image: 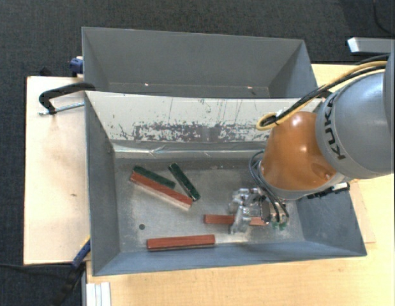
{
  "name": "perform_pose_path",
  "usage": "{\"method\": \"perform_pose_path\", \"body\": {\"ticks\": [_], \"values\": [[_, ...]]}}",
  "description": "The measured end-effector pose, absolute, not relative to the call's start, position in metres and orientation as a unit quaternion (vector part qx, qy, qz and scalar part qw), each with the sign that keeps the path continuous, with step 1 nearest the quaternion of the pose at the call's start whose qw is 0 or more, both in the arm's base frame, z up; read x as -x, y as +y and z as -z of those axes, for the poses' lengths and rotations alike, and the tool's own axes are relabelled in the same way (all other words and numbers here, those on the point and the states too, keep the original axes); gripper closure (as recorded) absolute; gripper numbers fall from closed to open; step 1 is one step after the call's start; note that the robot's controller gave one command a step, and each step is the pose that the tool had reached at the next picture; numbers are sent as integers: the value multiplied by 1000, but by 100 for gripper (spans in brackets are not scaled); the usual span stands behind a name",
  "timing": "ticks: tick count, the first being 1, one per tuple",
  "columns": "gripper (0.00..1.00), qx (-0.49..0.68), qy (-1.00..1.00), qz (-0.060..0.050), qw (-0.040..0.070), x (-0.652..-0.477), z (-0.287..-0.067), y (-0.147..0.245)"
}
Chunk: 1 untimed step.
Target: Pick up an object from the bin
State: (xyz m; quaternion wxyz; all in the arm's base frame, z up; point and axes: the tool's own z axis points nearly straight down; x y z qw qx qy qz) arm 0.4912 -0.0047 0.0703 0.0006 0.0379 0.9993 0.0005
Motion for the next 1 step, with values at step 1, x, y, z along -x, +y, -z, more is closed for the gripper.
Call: {"method": "perform_pose_path", "body": {"ticks": [1], "values": [[100, -38, 999, -1, 1, -491, -70, -5]]}}
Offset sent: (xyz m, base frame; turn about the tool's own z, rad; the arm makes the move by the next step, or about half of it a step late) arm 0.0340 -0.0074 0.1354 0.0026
